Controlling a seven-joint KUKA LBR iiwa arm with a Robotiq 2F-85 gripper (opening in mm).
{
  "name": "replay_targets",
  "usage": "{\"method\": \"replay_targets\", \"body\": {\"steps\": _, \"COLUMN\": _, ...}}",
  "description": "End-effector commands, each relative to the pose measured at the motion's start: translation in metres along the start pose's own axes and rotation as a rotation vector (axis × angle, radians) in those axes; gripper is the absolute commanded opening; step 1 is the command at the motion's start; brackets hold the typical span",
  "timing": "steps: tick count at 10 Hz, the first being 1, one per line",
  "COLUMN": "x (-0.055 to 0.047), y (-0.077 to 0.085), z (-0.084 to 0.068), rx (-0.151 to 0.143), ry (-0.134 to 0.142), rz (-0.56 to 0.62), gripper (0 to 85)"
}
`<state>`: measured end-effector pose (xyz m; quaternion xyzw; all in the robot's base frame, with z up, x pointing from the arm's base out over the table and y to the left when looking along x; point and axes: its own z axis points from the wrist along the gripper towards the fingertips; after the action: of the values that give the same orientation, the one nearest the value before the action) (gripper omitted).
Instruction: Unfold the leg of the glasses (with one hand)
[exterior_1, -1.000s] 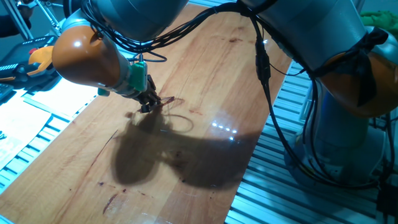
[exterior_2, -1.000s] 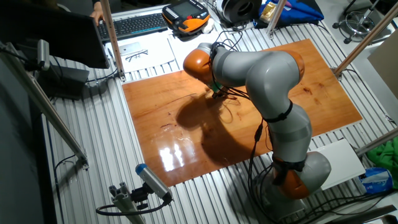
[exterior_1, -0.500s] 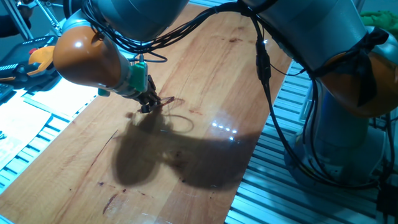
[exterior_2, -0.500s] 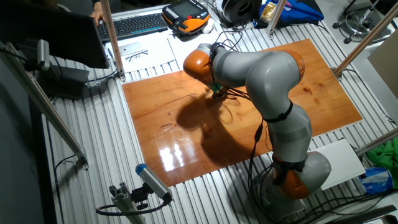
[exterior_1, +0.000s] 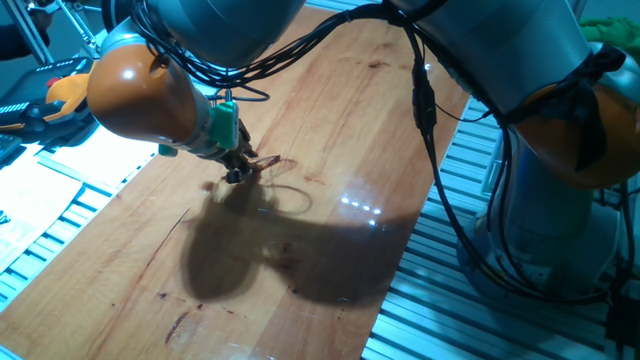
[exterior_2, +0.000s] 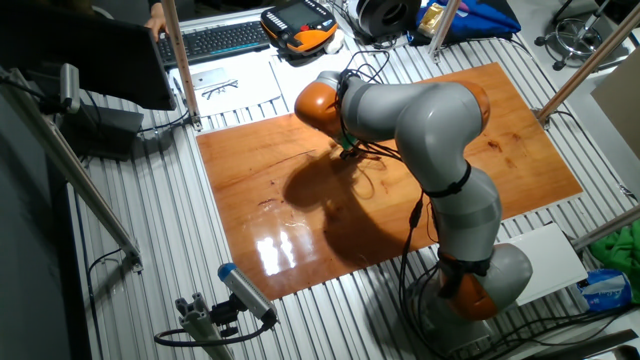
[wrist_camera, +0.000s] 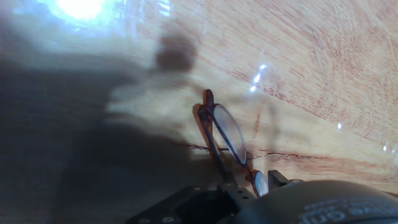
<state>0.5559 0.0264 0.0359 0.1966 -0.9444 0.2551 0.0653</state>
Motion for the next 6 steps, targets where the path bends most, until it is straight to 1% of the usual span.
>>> {"method": "replay_targets", "body": {"steps": 1, "x": 0.0001, "y": -0.0002, "z": 0.0000, "rx": 0.003, "ry": 0.000, "rz": -0.003, "gripper": 34.0}}
{"method": "replay_targets", "body": {"steps": 4, "x": 0.0009, "y": -0.0024, "z": -0.0001, "rx": 0.026, "ry": -0.002, "rz": -0.030, "gripper": 34.0}}
{"method": "replay_targets", "body": {"steps": 6, "x": 0.0014, "y": -0.0029, "z": 0.0005, "rx": 0.020, "ry": -0.004, "rz": -0.032, "gripper": 34.0}}
